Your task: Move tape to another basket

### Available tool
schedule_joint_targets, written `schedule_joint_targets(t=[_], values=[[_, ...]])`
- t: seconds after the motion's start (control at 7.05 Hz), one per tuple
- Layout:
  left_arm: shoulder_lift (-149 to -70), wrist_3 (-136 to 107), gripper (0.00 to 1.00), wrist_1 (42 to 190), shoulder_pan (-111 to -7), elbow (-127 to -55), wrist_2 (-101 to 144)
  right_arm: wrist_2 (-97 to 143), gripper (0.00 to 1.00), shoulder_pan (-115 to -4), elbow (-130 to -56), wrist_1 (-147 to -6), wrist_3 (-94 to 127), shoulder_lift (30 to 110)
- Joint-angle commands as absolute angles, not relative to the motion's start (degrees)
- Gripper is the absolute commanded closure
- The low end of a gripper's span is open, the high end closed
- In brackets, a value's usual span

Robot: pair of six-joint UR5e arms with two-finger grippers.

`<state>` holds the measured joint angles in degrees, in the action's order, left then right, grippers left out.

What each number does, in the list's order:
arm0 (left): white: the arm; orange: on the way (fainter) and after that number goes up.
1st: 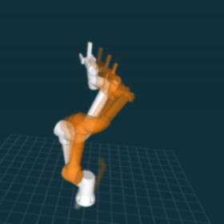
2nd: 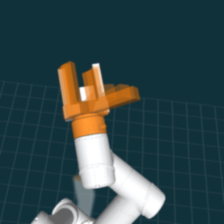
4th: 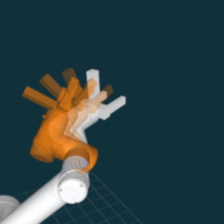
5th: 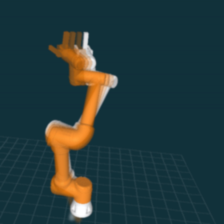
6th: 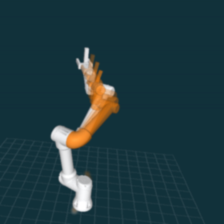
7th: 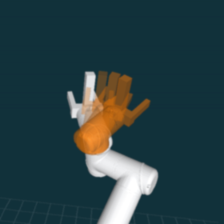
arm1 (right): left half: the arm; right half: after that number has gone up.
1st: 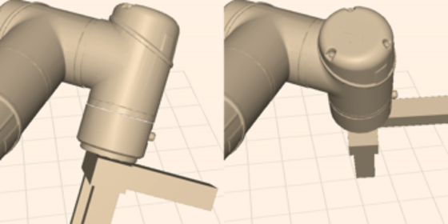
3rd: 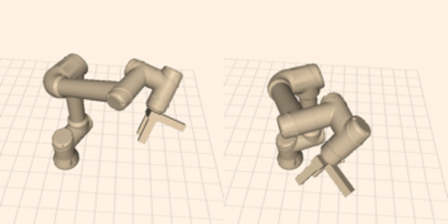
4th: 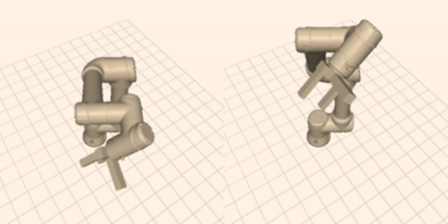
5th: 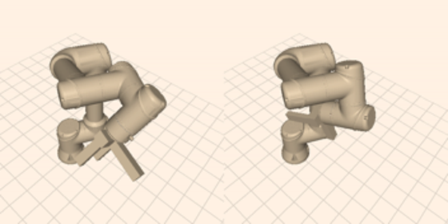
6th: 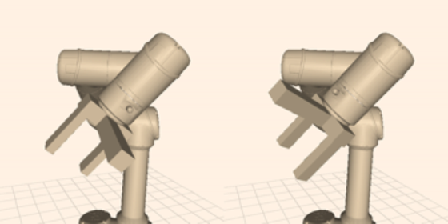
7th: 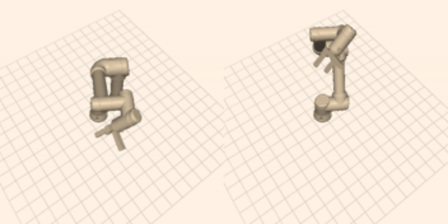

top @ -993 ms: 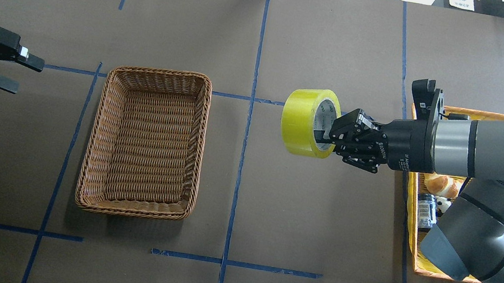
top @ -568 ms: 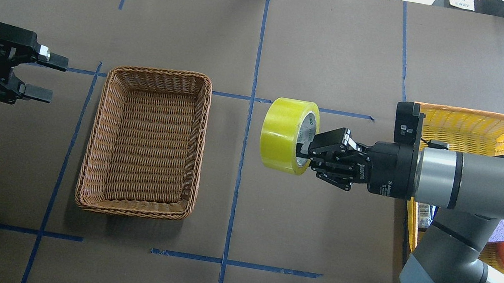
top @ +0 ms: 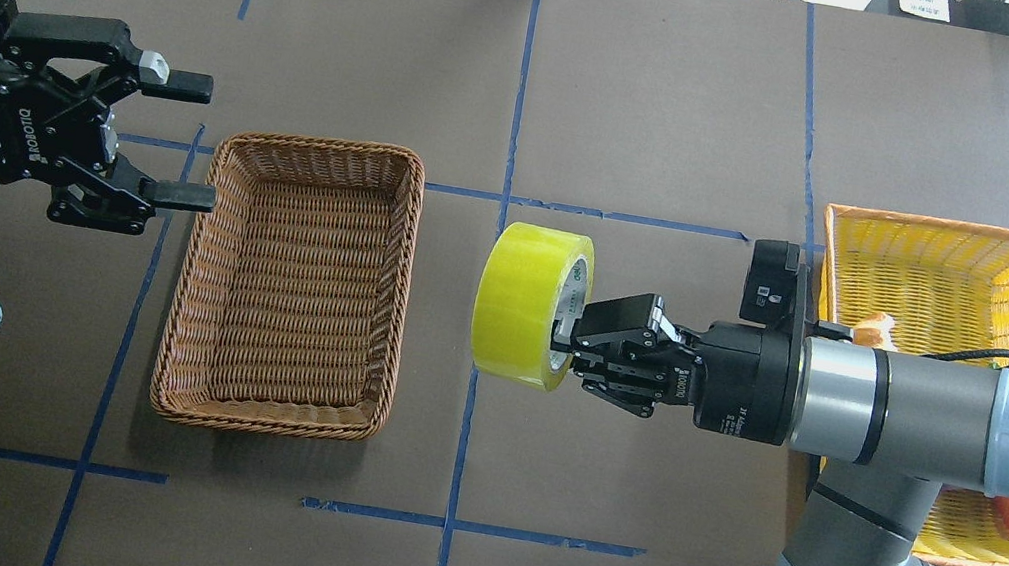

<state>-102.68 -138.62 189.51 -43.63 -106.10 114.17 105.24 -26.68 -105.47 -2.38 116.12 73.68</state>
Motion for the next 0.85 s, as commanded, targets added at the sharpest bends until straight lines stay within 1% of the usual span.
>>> schedule_joint_targets(t=[0.0,0.14,0.43,0.71], values=[[-106.2,-140.0,0.0,193.7,-33.3,-105.6,101.5,105.2,0.98,-25.8,-105.5,-2.4,116.1,72.5],[-108.5,-139.8,0.0,193.5,-29.7,-104.9,101.3,105.2,0.98,-25.4,-105.4,-2.5,116.0,72.1],[-110.3,-139.7,0.0,193.3,-29.0,-104.3,101.2,105.2,0.98,-24.0,-105.3,-2.6,115.9,71.1],[-110.4,-139.7,0.0,193.2,-28.5,-104.2,101.2,105.1,0.98,-21.9,-104.9,-2.9,115.8,69.5]])
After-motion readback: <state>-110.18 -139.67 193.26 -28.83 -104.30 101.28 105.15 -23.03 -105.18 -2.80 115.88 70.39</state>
